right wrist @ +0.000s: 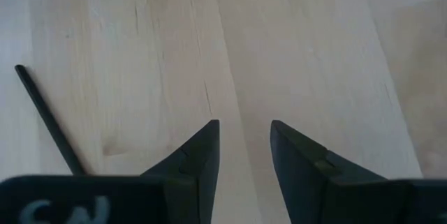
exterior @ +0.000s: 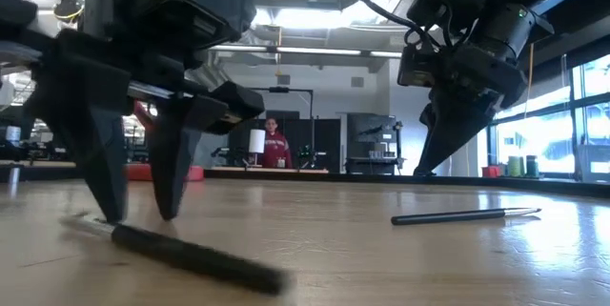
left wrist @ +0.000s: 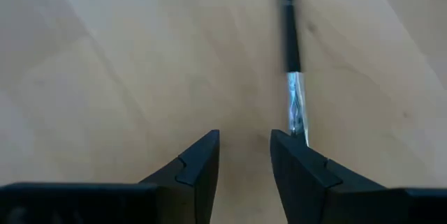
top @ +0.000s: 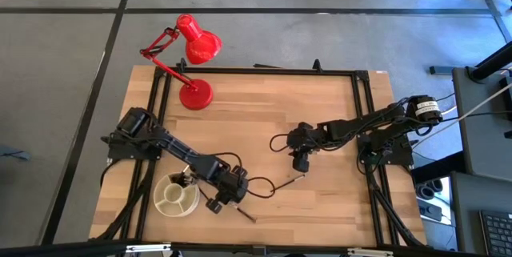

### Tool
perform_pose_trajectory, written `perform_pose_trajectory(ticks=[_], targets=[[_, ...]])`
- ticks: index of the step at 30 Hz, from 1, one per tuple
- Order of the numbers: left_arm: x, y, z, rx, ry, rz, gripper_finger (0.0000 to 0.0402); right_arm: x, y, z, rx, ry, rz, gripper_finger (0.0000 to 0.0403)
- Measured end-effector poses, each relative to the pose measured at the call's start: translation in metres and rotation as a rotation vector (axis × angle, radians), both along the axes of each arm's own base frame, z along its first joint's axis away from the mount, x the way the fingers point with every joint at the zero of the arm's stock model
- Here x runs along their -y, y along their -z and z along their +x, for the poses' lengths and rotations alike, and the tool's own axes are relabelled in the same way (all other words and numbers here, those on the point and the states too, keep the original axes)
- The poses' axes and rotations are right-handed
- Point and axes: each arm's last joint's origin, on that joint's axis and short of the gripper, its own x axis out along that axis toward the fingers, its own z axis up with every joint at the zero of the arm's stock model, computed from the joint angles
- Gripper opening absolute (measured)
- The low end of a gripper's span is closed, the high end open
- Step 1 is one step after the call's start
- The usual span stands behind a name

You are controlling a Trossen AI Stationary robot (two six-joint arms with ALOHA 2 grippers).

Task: Put items in baskets/containers
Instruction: Put the eyeshadow brush into the white organizer bin

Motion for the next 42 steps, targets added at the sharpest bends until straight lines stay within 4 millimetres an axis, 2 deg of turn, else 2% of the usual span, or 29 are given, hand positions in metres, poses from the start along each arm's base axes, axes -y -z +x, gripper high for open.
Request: perform_pose_trajectory(ticks=[7,14,29,35,39,42], targets=[[0.002,-0.001,-0.001,-0.013,-0.025,-0.014,0.009,0.0,0.0,0.0,0.0,0.001,0.0,0.0128],[-0.001,-0.002,-0.004,-0.082,-0.169,-0.041,0.008,0.0,0.0,0.0,0.0,0.003,0.003,0.0128],[0.016,-0.002,-0.014,-0.165,-0.312,-0.092,0.0139,0.001,-0.001,0.001,0.011,0.028,-0.032,0.0128],[0.021,-0.002,-0.018,-0.168,-0.281,-0.084,0.0164,0.001,-0.001,0.001,0.011,0.028,-0.031,0.0128],[0.019,-0.007,-0.022,-0.171,-0.306,-0.057,0.0168,0.001,-0.001,0.001,0.012,0.028,-0.031,0.0128],[0.016,-0.02,-0.023,-0.135,-0.347,-0.084,0.0168,0.001,-0.001,0.001,0.013,0.028,-0.03,0.0128]])
